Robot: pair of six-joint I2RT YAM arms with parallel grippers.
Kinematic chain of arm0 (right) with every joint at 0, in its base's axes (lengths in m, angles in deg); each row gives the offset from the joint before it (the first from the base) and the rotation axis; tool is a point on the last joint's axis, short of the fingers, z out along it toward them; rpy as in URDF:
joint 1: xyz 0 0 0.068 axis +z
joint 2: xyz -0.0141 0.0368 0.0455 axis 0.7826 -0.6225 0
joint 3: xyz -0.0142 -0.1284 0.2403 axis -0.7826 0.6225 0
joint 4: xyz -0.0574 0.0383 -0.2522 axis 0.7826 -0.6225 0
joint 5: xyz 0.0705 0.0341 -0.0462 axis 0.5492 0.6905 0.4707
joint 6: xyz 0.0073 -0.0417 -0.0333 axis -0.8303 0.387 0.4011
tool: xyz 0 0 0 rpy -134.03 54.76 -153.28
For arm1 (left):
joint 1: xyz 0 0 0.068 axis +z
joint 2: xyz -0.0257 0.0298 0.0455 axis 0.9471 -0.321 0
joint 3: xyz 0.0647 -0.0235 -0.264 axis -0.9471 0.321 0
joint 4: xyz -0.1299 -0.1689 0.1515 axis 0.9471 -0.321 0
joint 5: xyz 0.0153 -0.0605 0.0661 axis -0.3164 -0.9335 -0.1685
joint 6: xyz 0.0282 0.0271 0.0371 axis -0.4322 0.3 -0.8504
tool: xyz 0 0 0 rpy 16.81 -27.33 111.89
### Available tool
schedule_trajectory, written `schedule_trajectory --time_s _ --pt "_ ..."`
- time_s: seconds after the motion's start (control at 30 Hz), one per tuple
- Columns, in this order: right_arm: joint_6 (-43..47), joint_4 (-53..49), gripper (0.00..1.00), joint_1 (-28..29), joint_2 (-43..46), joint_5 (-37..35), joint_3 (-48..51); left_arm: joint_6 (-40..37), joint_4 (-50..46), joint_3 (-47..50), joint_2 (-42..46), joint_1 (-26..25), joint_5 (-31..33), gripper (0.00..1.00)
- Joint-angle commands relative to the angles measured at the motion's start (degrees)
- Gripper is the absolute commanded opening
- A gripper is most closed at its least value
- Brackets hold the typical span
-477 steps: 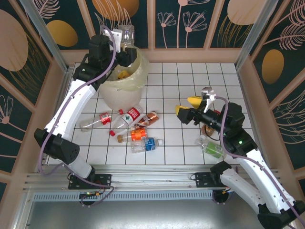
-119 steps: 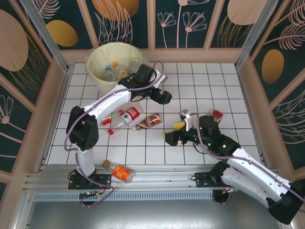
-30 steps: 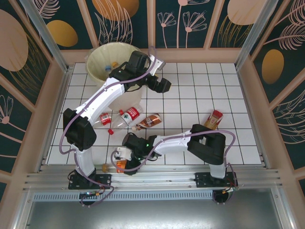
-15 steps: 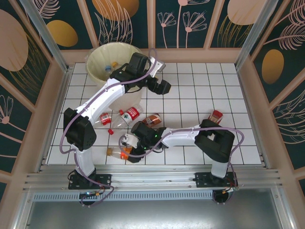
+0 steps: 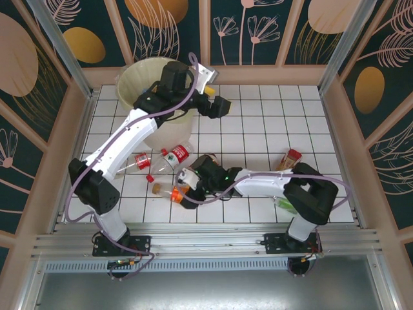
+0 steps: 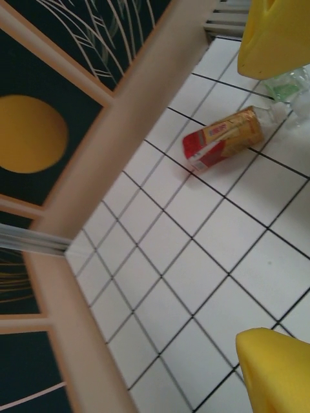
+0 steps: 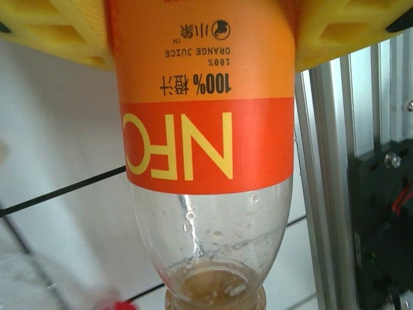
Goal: Put the plastic bottles in the bin
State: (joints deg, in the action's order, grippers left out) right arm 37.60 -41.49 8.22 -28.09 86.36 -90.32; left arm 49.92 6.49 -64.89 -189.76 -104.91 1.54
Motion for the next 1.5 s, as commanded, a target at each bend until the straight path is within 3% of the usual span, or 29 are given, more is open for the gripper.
schedule_trajectory --time_s 0.0,0.33,0.7,0.8,1.13,1.47 --pt "-1.8 2.8 0.48 -2.7 5.3 -0.7 2.8 2.0 2.6 0.0 1.6 0.4 1.4 0.99" --pt "-5.5 2.2 0.48 -12.7 21.7 -2.9 8.2 5.6 6.1 1.4 8.4 0.5 6.8 0.99" --pt "-4.9 -1.7 0.48 -19.0 27.4 -4.3 2.2 6.9 4.7 6.1 15.5 3.3 13.5 0.99" --pt "-4.2 -2.5 0.48 -19.6 26.7 -4.8 -1.3 9.4 4.1 7.5 17.0 4.2 14.7 0.99" --pt "-2.2 -3.0 0.48 -20.2 17.9 -7.9 -14.7 19.5 -7.4 5.4 17.6 4.8 27.1 0.99" --pt "-2.0 -6.0 0.48 -20.9 5.5 -10.2 -30.7 19.4 -10.9 2.6 17.1 5.2 33.0 0.98"
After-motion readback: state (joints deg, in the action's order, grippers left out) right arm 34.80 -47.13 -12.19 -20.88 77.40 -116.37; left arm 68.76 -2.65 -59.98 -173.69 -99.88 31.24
